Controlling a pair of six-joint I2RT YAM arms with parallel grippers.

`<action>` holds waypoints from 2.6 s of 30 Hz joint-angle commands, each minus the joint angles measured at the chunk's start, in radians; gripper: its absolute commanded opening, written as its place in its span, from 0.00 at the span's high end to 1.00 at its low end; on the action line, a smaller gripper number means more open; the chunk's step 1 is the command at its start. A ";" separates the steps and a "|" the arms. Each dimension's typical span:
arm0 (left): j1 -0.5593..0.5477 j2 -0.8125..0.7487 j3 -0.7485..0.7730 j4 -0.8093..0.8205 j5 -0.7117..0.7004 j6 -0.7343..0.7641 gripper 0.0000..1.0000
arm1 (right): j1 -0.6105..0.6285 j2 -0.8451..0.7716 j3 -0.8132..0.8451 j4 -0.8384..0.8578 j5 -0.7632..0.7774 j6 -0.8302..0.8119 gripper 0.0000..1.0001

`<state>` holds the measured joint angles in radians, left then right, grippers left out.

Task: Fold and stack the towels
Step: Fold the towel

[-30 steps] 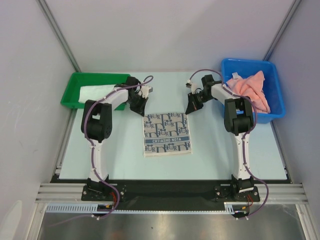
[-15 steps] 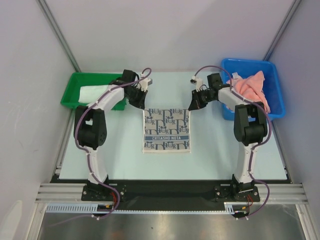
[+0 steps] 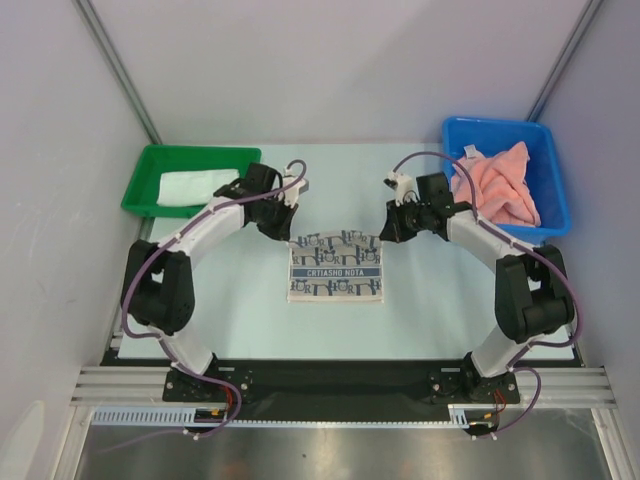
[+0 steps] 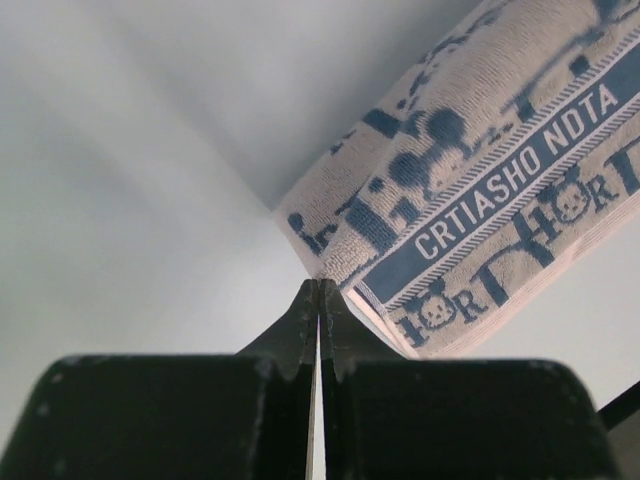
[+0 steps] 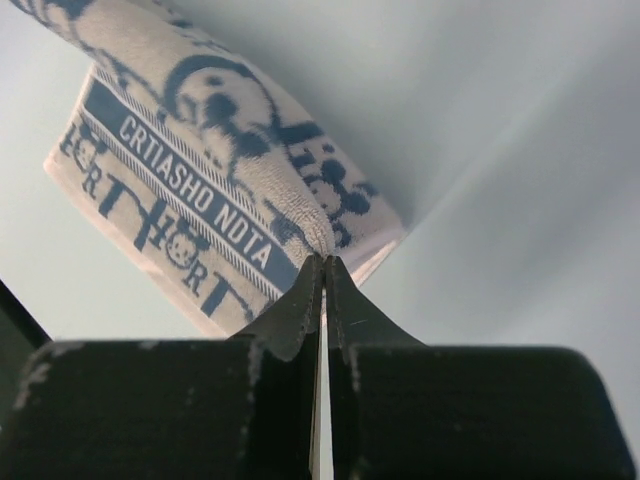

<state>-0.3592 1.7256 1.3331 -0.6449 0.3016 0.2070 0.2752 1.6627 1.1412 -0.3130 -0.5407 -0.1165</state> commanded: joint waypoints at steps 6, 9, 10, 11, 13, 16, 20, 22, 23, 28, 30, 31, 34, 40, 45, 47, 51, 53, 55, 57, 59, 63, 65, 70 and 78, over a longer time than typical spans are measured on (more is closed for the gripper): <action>-0.055 -0.130 -0.175 0.041 -0.074 -0.060 1.00 | 0.055 -0.115 -0.158 0.048 0.110 0.103 1.00; -0.067 -0.146 -0.210 0.022 -0.104 -0.069 1.00 | 0.058 -0.139 -0.187 0.023 0.157 0.112 1.00; -0.069 -0.152 -0.225 0.022 -0.108 -0.080 1.00 | 0.059 -0.145 -0.201 0.022 0.159 0.126 1.00; -0.072 -0.161 -0.233 0.019 -0.108 -0.086 1.00 | 0.059 -0.156 -0.208 0.015 0.156 0.135 1.00; -0.078 -0.187 -0.250 0.024 -0.110 -0.104 1.00 | 0.071 -0.173 -0.231 0.009 0.154 0.158 1.00; -0.089 -0.221 -0.281 0.031 -0.122 -0.124 1.00 | 0.100 -0.219 -0.264 0.011 0.166 0.178 1.00; -0.099 -0.242 -0.317 0.021 -0.130 -0.146 1.00 | 0.107 -0.250 -0.281 -0.011 0.179 0.213 1.00; -0.106 -0.250 -0.333 0.019 -0.125 -0.158 1.00 | 0.111 -0.254 -0.290 -0.018 0.185 0.228 1.00; -0.109 -0.253 -0.347 0.021 -0.127 -0.161 1.00 | 0.113 -0.256 -0.296 -0.021 0.188 0.233 1.00; -0.127 -0.251 -0.388 0.028 -0.107 -0.182 1.00 | 0.116 -0.219 -0.307 -0.047 0.216 0.256 1.00; -0.136 -0.239 -0.396 0.028 -0.110 -0.185 1.00 | 0.114 -0.196 -0.299 -0.063 0.214 0.270 1.00; -0.139 -0.236 -0.399 0.031 -0.114 -0.190 1.00 | 0.117 -0.179 -0.301 -0.063 0.203 0.273 1.00; -0.147 -0.230 -0.407 0.033 -0.117 -0.198 1.00 | 0.119 -0.167 -0.307 -0.067 0.187 0.290 0.98; -0.172 -0.288 -0.356 -0.030 -0.122 -0.230 0.65 | 0.122 -0.211 -0.275 -0.173 0.160 0.311 0.70; -0.172 -0.337 -0.325 0.011 -0.072 -0.297 0.60 | 0.127 -0.265 -0.212 -0.222 0.159 0.399 0.67; -0.170 -0.330 -0.331 0.059 -0.010 -0.331 0.61 | 0.156 -0.264 -0.201 -0.180 0.168 0.455 0.69; -0.178 -0.316 -0.423 0.263 0.129 -0.500 0.63 | 0.206 -0.239 -0.234 -0.065 0.213 0.525 0.72; -0.179 -0.307 -0.488 0.312 0.087 -0.546 0.64 | 0.220 -0.210 -0.264 0.017 0.205 0.534 0.72; -0.178 -0.279 -0.535 0.327 0.055 -0.575 0.65 | 0.222 -0.167 -0.297 0.052 0.220 0.528 0.73; -0.179 -0.268 -0.572 0.361 0.047 -0.627 0.66 | 0.222 -0.143 -0.317 0.069 0.222 0.511 0.74; -0.181 -0.268 -0.606 0.349 0.019 -0.656 0.67 | 0.223 -0.100 -0.330 0.077 0.229 0.497 0.75; -0.187 -0.336 -0.585 0.253 -0.056 -0.676 0.69 | 0.223 -0.087 -0.311 0.023 0.269 0.466 0.76; -0.185 -0.411 -0.558 0.229 -0.102 -0.689 0.68 | 0.225 -0.118 -0.284 -0.017 0.263 0.471 0.77; -0.184 -0.498 -0.540 0.194 -0.219 -0.724 0.53 | 0.242 -0.176 -0.245 -0.069 0.294 0.555 0.76; -0.176 -0.399 -0.624 0.300 -0.222 -0.782 0.48 | 0.242 -0.199 -0.311 -0.075 0.429 0.661 0.65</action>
<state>-0.5373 1.2911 0.7422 -0.3836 0.1081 -0.5285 0.5133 1.4845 0.8585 -0.3820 -0.1757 0.4831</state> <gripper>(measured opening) 0.519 0.342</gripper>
